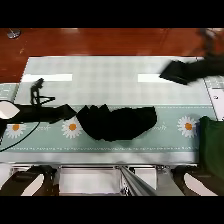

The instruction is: Fold the shirts.

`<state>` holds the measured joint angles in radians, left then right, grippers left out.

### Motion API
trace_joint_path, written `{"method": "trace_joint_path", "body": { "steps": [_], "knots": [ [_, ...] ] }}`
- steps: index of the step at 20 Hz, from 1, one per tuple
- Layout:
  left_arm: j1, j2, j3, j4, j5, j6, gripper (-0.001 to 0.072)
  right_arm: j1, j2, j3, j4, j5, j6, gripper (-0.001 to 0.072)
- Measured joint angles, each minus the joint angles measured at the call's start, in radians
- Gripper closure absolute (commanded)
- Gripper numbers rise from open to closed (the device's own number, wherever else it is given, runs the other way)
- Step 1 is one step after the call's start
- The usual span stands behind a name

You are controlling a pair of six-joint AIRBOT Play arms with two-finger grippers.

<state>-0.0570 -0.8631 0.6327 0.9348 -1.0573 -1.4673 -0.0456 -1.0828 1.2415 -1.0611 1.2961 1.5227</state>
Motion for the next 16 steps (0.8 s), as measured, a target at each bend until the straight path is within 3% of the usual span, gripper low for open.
{"method": "trace_joint_path", "body": {
  "steps": [4, 9, 10, 11, 16],
  "knots": [
    [0.02, -0.143, -0.045, -0.3, -0.035, 0.198, 0.0006, -0.162, 0.23, -0.388, -0.034, 0.006, 0.014, 0.0094],
    [-0.012, -0.309, -0.059, -0.47, -0.07, 0.341, 0.0027, -0.114, 0.35, -0.729, 0.053, -0.061, 0.001, 0.0094],
    [-0.025, -0.343, -0.057, -0.491, -0.068, 0.364, 0.0302, -0.089, 0.357, -0.762, 0.064, -0.074, 0.004, 0.0094],
    [-0.035, -0.372, -0.053, -0.518, -0.058, 0.382, 0.0661, -0.06, 0.364, -0.787, 0.067, -0.086, 0.013, 0.0094],
    [-0.051, -0.483, 0.001, -0.595, -0.015, 0.456, 0.0674, 0.09, 0.314, -0.838, 0.095, -0.196, 0.07, 0.0094]
  ]
}}
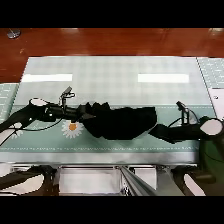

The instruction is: Fold the shirts.

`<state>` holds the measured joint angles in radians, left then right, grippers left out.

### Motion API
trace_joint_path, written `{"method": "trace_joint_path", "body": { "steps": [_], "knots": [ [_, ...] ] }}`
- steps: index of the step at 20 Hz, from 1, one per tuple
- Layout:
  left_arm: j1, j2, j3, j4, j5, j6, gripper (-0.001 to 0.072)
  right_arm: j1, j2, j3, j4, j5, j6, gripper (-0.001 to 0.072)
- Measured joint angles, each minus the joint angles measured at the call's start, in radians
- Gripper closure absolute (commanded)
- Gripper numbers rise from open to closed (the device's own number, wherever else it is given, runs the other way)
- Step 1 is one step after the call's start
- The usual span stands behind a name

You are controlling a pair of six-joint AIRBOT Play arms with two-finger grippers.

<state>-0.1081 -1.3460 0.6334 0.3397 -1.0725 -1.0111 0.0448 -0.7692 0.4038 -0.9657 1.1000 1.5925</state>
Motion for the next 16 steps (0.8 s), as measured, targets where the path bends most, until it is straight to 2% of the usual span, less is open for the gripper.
{"method": "trace_joint_path", "body": {
  "steps": [7, 8, 9, 10, 13, 16],
  "knots": [
    [0.04, -0.027, 0.101, -0.028, -0.058, 0.037, 0.0673, 0.163, -0.274, 0.085, 0.14, -0.195, -0.025, 0.0109],
    [0.044, -0.028, 0.11, -0.031, -0.064, 0.04, 0.0673, 0.171, -0.328, 0.113, 0.165, -0.206, -0.036, 0.0249],
    [0.047, -0.028, 0.117, -0.031, -0.077, 0.043, 0.0673, 0.177, -0.38, 0.142, 0.192, -0.213, -0.055, 0.0521],
    [0.051, -0.029, 0.124, -0.034, -0.081, 0.044, 0.0673, 0.179, -0.425, 0.171, 0.214, -0.217, -0.071, 0.0683],
    [0.094, -0.014, 0.161, -0.156, -0.166, 0.071, 0.0675, 0.166, -0.506, 0.32, 0.237, -0.181, -0.134, 0.0684],
    [0.188, 0.051, 0.259, -0.307, -0.22, 0.095, 0.0676, 0.12, -0.499, 0.581, 0.171, -0.108, -0.138, 0.0684]
  ]
}}
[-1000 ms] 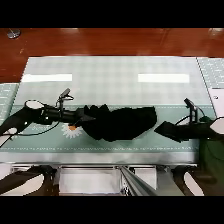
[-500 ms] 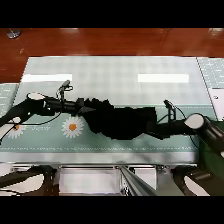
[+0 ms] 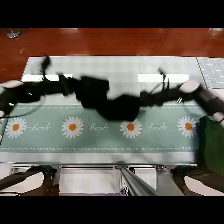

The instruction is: Fold the shirts.

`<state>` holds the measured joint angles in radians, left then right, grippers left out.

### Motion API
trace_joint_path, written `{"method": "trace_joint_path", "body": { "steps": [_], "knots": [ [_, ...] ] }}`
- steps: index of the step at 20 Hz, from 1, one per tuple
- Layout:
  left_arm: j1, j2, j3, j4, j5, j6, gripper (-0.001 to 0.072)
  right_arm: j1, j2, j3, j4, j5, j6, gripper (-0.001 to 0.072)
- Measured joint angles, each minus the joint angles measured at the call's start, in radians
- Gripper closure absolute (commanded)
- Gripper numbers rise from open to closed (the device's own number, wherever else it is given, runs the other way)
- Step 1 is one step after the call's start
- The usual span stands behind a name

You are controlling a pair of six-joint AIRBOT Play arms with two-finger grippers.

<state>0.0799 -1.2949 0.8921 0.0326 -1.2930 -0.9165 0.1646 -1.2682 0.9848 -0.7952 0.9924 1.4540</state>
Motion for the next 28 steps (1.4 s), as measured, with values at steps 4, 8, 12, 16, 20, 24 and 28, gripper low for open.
{"method": "trace_joint_path", "body": {
  "steps": [4, 8, 12, 16, 20, 24, 28],
  "knots": [
    [0.137, 0.126, 0.225, 0.072, 0.04, -0.087, 0.0676, -0.053, 0.051, 0.443, -0.132, 0.119, 0.03, 0.0684],
    [0.2, 0.26, 0.511, 0.446, 0.053, -0.266, 0.0676, -0.048, 0.128, 0.784, -0.222, 0.256, 0.04, 0.0684],
    [0.217, 0.41, 0.703, 0.716, 0.002, -0.359, 0.0675, -0.003, 0.258, 0.904, -0.272, 0.356, 0.043, 0.0684],
    [0.212, 0.569, 0.737, 0.81, -0.107, -0.414, 0.0675, 0.027, 0.386, 0.937, -0.286, 0.442, 0.05, 0.0684],
    [0.208, 0.725, 0.569, 0.844, -0.176, -0.46, 0.0675, 0.034, 0.457, 0.939, -0.33, 0.554, 0.077, 0.0684],
    [0.207, 0.86, 0.225, 0.853, -0.199, -0.502, 0.0675, 0.037, 0.489, 0.82, -0.483, 0.667, 0.117, 0.0684],
    [0.199, 0.896, -0.136, 0.823, -0.142, -0.459, 0.0675, 0.037, 0.5, 0.494, -0.693, 0.62, 0.173, 0.0686]
  ]
}}
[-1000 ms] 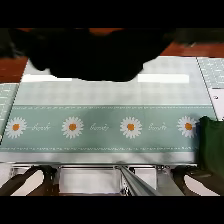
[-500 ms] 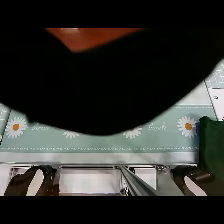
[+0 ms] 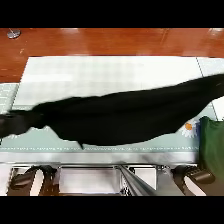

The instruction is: Fold the shirts.

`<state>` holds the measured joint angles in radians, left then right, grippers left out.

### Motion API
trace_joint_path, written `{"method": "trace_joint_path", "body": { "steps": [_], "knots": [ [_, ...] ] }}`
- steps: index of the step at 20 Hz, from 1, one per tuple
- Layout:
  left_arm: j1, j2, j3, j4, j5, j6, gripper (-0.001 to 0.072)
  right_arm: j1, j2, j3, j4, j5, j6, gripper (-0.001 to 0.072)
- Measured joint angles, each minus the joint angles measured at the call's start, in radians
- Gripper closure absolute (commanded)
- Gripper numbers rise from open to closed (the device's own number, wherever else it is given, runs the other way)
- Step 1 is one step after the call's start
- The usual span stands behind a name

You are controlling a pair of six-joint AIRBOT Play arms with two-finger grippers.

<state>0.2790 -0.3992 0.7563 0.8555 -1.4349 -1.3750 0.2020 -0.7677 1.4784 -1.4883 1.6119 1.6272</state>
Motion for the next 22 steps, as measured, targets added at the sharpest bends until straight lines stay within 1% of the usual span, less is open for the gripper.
{"method": "trace_joint_path", "body": {
  "steps": [2, 3, 5, 8, 10, 11, 12, 13, 14, 15, 17, 18, 20, 22],
  "knots": [
    [-0.029, -0.037, -0.137, -0.035, 0.111, 0.024, 0.0675, -0.009, -0.045, -0.151, -0.055, -0.109, 0.033, 0.0684],
    [-0.053, -0.069, -0.179, -0.047, 0.179, 0.033, 0.0675, -0.022, -0.085, -0.197, -0.059, -0.167, 0.045, 0.0684],
    [-0.122, -0.167, -0.224, -0.061, 0.331, 0.047, 0.0674, -0.066, -0.197, -0.246, -0.017, -0.285, 0.056, 0.0684],
    [-0.244, -0.365, -0.209, -0.079, 0.545, 0.058, 0.0673, -0.14, -0.399, -0.217, 0.133, -0.409, 0.028, 0.0684],
    [-0.309, -0.504, -0.154, -0.087, 0.646, 0.061, 0.0673, -0.173, -0.517, -0.174, 0.258, -0.478, -0.008, 0.0683],
    [-0.334, -0.575, -0.114, -0.092, 0.682, 0.062, 0.0646, -0.184, -0.562, -0.153, 0.312, -0.513, -0.017, 0.0611],
    [-0.353, -0.642, -0.066, -0.103, 0.703, 0.063, 0.0421, -0.194, -0.603, -0.133, 0.364, -0.542, -0.022, 0.0238],
    [-0.364, -0.698, -0.017, -0.109, 0.704, 0.063, 0.0014, -0.204, -0.635, -0.117, 0.411, -0.564, -0.026, 0.009],
    [-0.372, -0.755, 0.039, -0.113, 0.693, 0.065, 0.0002, -0.216, -0.655, -0.103, 0.451, -0.575, -0.031, 0.0092],
    [-0.372, -0.798, 0.093, -0.102, 0.652, 0.07, 0.0002, -0.232, -0.671, -0.088, 0.48, -0.571, -0.04, 0.0092],
    [-0.348, -0.864, 0.202, -0.027, 0.529, 0.074, 0.0003, -0.283, -0.688, -0.043, 0.517, -0.498, -0.077, 0.0092],
    [-0.325, -0.879, 0.238, 0.02, 0.47, 0.062, 0.0004, -0.32, -0.69, -0.024, 0.515, -0.43, -0.103, 0.0092],
    [-0.254, -0.884, 0.275, 0.087, 0.357, 0.046, 0.0004, -0.402, -0.664, -0.014, 0.464, -0.293, -0.156, 0.0092],
    [-0.175, -0.852, 0.238, 0.125, 0.281, 0.039, 0.0004, -0.5, -0.598, -0.079, 0.376, -0.211, -0.187, 0.0093]
  ]
}}
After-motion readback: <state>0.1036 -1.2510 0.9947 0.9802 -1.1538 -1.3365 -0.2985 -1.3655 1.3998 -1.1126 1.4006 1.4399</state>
